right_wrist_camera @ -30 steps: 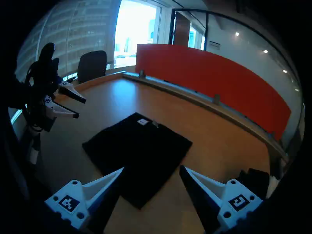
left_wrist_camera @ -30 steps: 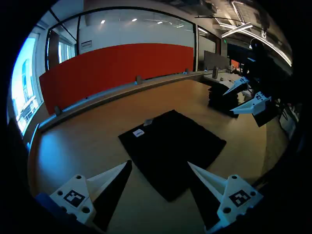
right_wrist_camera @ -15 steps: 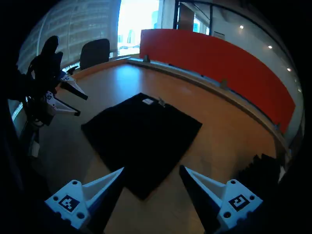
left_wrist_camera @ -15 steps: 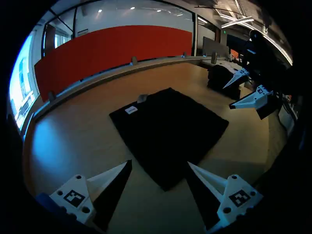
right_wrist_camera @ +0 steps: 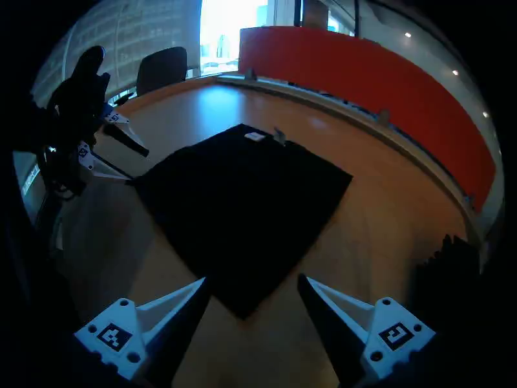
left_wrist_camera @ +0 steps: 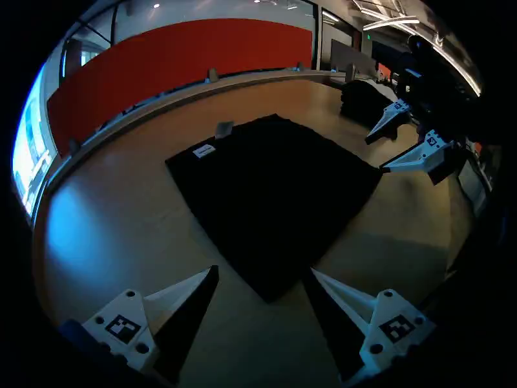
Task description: Fold towel
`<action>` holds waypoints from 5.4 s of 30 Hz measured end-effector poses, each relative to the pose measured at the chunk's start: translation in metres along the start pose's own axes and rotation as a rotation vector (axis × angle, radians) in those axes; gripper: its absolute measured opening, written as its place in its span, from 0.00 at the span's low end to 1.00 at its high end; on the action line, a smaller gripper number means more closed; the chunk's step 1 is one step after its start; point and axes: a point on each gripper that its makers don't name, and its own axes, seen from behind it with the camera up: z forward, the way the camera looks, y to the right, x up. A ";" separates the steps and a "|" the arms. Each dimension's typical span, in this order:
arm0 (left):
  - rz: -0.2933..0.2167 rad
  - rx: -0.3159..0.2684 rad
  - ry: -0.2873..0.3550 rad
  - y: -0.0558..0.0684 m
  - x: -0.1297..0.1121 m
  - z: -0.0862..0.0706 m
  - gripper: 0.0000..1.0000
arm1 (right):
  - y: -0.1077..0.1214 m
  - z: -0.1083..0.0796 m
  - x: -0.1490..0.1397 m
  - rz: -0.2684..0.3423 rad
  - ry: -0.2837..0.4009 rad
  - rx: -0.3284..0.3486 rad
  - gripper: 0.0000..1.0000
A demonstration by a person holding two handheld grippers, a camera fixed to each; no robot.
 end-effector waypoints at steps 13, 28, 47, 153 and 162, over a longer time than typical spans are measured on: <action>-0.018 -0.010 -0.041 0.009 -0.013 0.011 0.94 | -0.001 0.005 -0.020 -0.006 -0.037 0.023 0.97; -0.035 0.023 -0.047 0.010 -0.014 0.013 0.88 | -0.004 0.013 -0.026 -0.017 -0.060 0.053 0.75; -0.062 0.040 -0.071 0.010 -0.016 0.010 0.64 | -0.007 0.011 -0.025 0.018 -0.076 0.045 0.35; -0.200 0.015 -0.017 0.040 0.069 -0.109 0.16 | -0.027 -0.112 0.064 -0.024 -0.008 0.073 0.17; -0.190 0.035 -0.006 0.029 0.076 -0.095 0.16 | -0.017 -0.102 0.066 -0.043 -0.025 0.065 0.17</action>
